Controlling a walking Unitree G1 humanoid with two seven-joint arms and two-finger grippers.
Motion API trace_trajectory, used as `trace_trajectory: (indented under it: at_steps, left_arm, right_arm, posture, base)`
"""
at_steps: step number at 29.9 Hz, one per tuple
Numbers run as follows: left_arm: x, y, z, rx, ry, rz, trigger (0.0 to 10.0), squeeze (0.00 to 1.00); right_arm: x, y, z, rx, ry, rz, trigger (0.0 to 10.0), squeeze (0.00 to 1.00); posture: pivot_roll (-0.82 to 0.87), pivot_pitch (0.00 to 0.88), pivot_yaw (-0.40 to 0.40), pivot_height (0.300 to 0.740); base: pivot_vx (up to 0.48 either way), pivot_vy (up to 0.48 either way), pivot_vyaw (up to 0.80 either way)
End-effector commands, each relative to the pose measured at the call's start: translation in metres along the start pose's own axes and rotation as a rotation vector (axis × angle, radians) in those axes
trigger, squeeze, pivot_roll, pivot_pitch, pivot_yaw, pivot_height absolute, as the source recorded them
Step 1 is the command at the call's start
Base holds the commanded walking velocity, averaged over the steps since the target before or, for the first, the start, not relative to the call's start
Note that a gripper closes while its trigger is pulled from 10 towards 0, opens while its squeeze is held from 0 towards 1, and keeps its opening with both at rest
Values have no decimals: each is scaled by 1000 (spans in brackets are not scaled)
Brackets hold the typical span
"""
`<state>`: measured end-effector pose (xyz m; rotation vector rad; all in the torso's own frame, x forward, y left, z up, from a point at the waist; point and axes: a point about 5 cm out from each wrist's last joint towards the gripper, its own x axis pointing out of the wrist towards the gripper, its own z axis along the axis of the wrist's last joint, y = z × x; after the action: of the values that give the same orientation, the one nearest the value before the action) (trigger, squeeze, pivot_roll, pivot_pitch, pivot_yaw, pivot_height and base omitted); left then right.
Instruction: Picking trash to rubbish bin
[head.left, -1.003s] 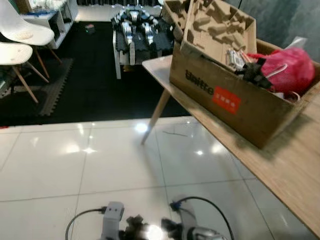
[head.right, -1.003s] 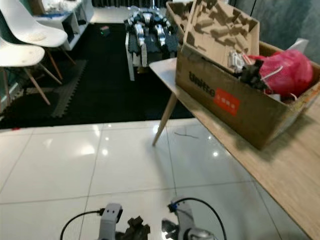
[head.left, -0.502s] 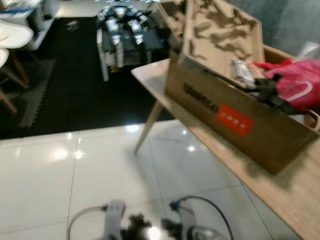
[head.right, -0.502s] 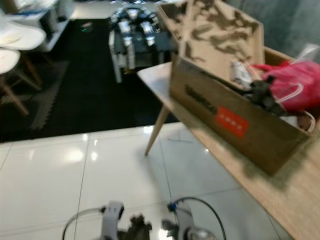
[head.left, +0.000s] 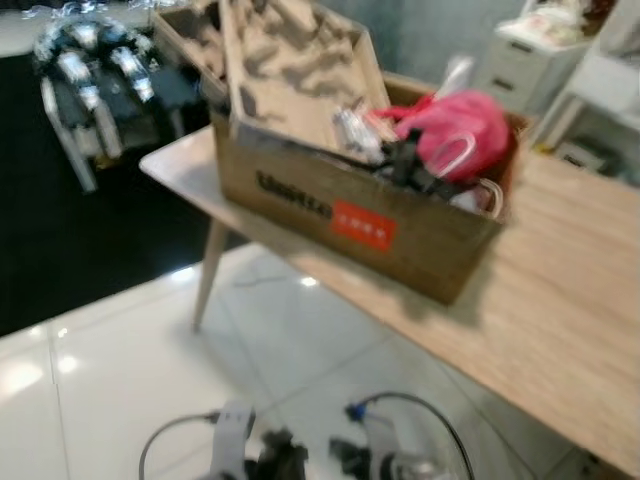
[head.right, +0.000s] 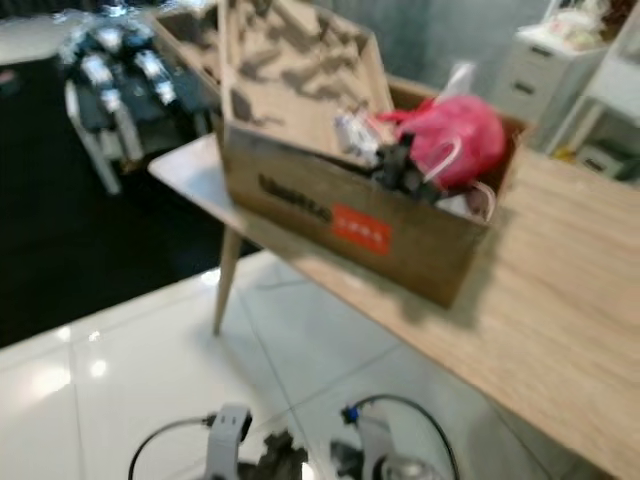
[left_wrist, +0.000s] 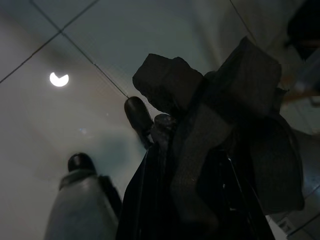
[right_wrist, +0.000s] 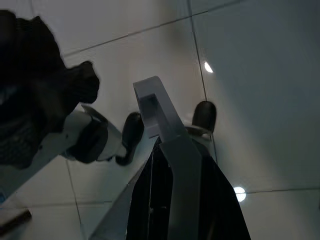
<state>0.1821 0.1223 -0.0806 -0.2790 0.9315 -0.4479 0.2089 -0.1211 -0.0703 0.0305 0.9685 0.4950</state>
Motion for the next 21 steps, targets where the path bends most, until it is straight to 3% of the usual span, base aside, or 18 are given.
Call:
trace_trajectory:
  at_steps: [1, 7, 16, 21]
  left_arm:
    - [-1, 0, -5, -8, 14, 1, 10000, 0]
    - [-1, 2, -3, -8, 0, 14, 10000, 0]
    - [-4, 13, 4, -30, -53, 124, 10000, 0]
    - [-9, 23, 6, -32, -69, 222, 10000, 0]
  right_arm:
    - [1, 4, -4, 7, 12, 11, 10000, 0]
    - [1, 4, -3, 6, 8, 10, 10000, 0]
    - [1, 3, -1, 8, -2, 5, 10000, 0]
    - [1, 2, 1, 10, -15, 4, 10000, 0]
  posture:
    - [62, 94, -5, 740]
    - [60, 92, -4, 740]
    - [60, 90, -6, 740]
    - [60, 89, -9, 740]
  base:
    - [0, 0, -800]
    - [0, 0, -800]
    - [0, 0, -800]
    - [0, 0, -99]
